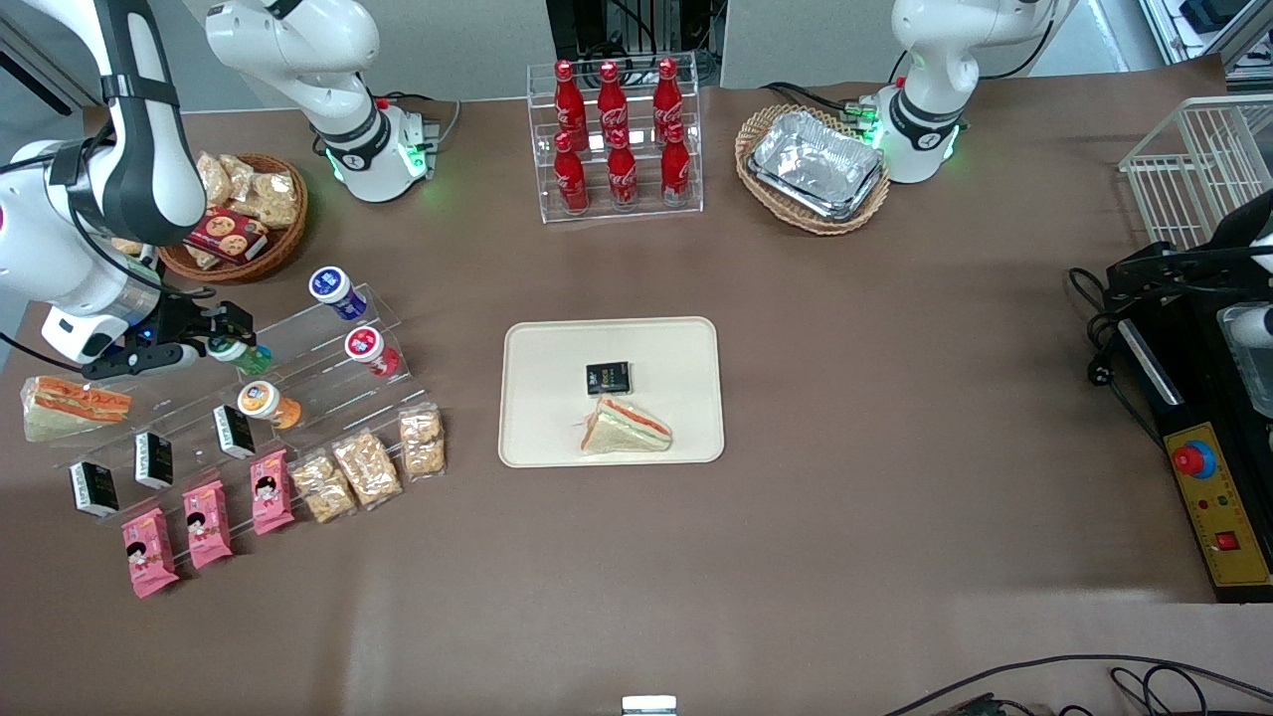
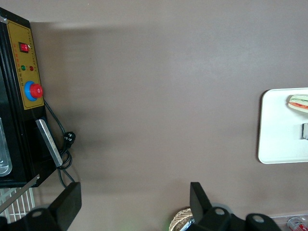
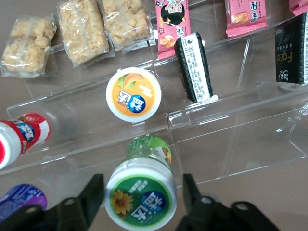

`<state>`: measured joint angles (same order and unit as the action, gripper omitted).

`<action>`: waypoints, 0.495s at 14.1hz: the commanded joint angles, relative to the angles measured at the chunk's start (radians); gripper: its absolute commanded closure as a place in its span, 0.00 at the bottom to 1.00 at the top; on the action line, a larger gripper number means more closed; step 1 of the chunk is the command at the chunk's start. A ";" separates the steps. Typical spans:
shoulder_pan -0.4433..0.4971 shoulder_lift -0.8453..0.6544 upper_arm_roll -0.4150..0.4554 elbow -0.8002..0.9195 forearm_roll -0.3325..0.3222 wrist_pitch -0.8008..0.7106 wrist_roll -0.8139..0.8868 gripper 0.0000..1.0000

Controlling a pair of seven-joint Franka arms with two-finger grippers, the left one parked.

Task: Place green gum on tray
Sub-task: 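Close the right gripper on the green gum canister and lift it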

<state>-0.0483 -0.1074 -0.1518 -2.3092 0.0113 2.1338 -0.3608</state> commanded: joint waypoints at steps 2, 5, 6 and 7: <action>-0.004 -0.012 0.001 -0.012 -0.010 0.014 -0.040 0.57; -0.004 -0.031 0.000 0.033 -0.008 -0.067 -0.073 0.68; -0.004 -0.035 0.001 0.075 -0.008 -0.131 -0.072 0.69; -0.001 -0.032 0.001 0.133 -0.008 -0.202 -0.064 0.70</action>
<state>-0.0483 -0.1170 -0.1516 -2.2877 0.0113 2.0908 -0.4151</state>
